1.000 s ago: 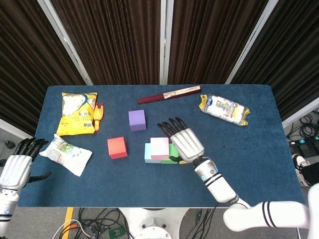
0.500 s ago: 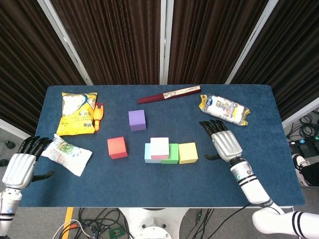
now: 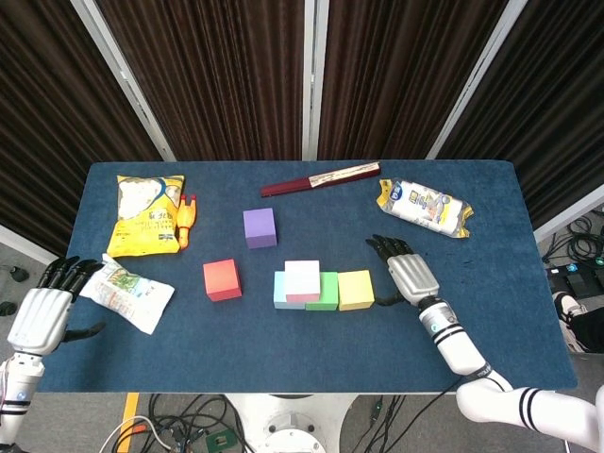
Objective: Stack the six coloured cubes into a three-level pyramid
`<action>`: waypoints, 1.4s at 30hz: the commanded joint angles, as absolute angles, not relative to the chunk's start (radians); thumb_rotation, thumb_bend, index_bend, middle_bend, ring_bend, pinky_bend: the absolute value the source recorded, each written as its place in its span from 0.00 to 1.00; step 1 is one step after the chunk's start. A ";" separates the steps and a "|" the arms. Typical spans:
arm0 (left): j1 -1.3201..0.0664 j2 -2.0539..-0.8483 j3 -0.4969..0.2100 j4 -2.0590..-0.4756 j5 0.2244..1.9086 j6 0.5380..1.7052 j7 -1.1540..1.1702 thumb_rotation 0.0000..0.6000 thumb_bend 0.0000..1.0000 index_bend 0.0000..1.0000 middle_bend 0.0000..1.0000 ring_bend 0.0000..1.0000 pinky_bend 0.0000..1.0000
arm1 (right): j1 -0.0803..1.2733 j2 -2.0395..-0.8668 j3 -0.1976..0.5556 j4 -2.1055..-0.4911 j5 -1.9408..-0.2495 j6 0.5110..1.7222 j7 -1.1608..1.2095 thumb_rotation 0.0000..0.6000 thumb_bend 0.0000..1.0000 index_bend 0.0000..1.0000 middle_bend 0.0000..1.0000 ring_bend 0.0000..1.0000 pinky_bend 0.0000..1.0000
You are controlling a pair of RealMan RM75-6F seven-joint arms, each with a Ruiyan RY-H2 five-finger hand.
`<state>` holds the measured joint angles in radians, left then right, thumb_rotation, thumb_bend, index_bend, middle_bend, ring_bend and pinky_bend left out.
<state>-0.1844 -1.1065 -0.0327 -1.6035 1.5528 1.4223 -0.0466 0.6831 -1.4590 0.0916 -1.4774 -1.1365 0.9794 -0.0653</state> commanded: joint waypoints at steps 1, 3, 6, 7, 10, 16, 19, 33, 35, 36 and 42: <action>-0.183 -1.106 -0.033 -1.604 1.550 1.424 -0.047 1.00 0.00 0.17 0.13 0.06 0.08 | 0.688 -1.487 0.105 -1.449 -1.149 0.965 -0.052 1.00 0.00 0.00 0.00 0.00 0.00; -0.181 -1.106 -0.032 -1.603 1.548 1.425 -0.048 1.00 0.00 0.17 0.13 0.06 0.08 | 0.689 -1.500 0.111 -1.438 -1.155 0.961 -0.047 1.00 0.00 0.00 0.00 0.00 0.00; -0.181 -1.106 -0.031 -1.601 1.547 1.424 -0.050 1.00 0.00 0.17 0.13 0.06 0.08 | 0.689 -1.512 0.118 -1.426 -1.159 0.953 -0.043 1.00 0.00 0.00 0.00 0.00 0.00; -0.180 -1.107 -0.031 -1.600 1.547 1.425 -0.050 1.00 0.00 0.17 0.13 0.06 0.08 | 0.689 -1.513 0.119 -1.424 -1.160 0.951 -0.044 1.00 0.00 0.00 0.00 0.00 0.00; -0.180 -1.108 -0.030 -1.597 1.547 1.424 -0.052 1.00 0.00 0.17 0.13 0.06 0.08 | 0.686 -1.510 0.120 -1.425 -1.162 0.946 -0.052 1.00 0.00 0.00 0.00 0.00 0.00; -0.200 -1.105 -0.033 -1.592 1.557 1.405 -0.049 1.00 0.00 0.17 0.13 0.06 0.08 | 0.652 -1.438 0.108 -1.494 -1.192 0.983 -0.073 1.00 0.00 0.00 0.00 0.00 0.00; -0.227 -1.096 -0.038 -1.600 1.571 1.376 -0.085 1.00 0.00 0.17 0.13 0.06 0.08 | 0.620 -1.361 0.109 -1.571 -1.226 1.041 -0.080 1.00 0.00 0.00 0.00 0.00 0.00; -0.503 -1.198 -0.124 -1.566 1.525 1.051 -0.337 1.00 0.00 0.16 0.13 0.06 0.09 | 0.574 -1.144 0.199 -1.735 -1.222 1.127 -0.073 1.00 0.03 0.00 0.04 0.00 0.00; -0.535 -1.218 -0.132 -1.578 1.499 1.003 -0.355 1.00 0.00 0.15 0.13 0.06 0.09 | 0.574 -1.140 0.203 -1.735 -1.214 1.119 -0.068 1.00 0.03 0.00 0.04 0.00 0.00; -0.546 -1.225 -0.136 -1.587 1.486 0.983 -0.363 1.00 0.00 0.14 0.13 0.06 0.10 | 0.573 -1.139 0.203 -1.735 -1.214 1.118 -0.066 1.00 0.03 0.00 0.04 0.00 0.00; -0.609 -1.297 -0.157 -1.590 1.389 0.892 -0.316 1.00 0.00 0.11 0.12 0.06 0.10 | 0.572 -1.140 0.205 -1.725 -1.219 1.106 -0.051 1.00 0.03 0.00 0.04 0.00 0.00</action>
<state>-0.5834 -1.2628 -0.1435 -1.5961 1.4292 0.9201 -0.3491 0.5717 -1.1394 0.2048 -1.7260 -1.2182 1.1070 -0.0520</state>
